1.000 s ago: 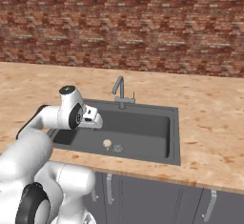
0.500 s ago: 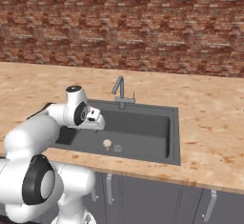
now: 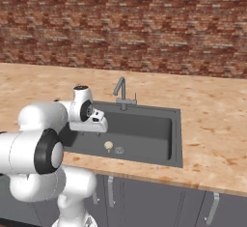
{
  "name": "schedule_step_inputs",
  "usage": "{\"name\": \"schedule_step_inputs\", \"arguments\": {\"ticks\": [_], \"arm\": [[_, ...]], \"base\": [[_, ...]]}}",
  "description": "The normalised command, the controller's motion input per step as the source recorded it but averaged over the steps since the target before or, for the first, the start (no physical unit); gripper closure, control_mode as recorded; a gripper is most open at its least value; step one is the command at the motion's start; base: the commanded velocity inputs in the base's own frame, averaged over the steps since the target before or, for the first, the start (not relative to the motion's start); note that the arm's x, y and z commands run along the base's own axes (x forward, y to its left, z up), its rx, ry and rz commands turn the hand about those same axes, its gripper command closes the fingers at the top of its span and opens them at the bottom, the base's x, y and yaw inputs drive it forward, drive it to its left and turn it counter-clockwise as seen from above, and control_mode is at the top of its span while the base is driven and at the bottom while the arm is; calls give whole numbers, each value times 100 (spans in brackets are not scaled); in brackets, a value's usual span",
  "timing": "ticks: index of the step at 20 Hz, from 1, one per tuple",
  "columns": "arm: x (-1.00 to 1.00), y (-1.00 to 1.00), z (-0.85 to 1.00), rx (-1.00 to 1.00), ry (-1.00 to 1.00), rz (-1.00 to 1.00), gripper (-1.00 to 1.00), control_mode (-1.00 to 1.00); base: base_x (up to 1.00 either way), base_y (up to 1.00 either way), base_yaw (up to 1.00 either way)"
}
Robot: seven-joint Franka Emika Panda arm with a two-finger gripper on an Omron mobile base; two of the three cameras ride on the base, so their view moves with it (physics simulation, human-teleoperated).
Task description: Pick up the sponge and dish brush from the sink, and place them back in the cabinet, and close the cabinet door.
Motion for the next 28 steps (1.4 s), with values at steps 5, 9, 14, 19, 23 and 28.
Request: {"name": "schedule_step_inputs", "arguments": {"ticks": [5, 9, 14, 19, 23, 28], "arm": [[5, -1, -37, 0, 1, 0, -100, -100], [5, -5, -35, 0, 2, 0, -100, -100], [4, -9, -33, 0, 0, 0, -100, -100], [6, -11, -26, 0, 1, 0, -100, -100], [2, -2, -27, 0, 1, 0, -100, -100], [9, 0, -30, 0, 0, 0, -100, -100]], "base": [[0, 0, 0], [0, 0, 0], [0, 0, 0], [0, 0, 0], [0, 0, 0], [0, 0, 0]]}}
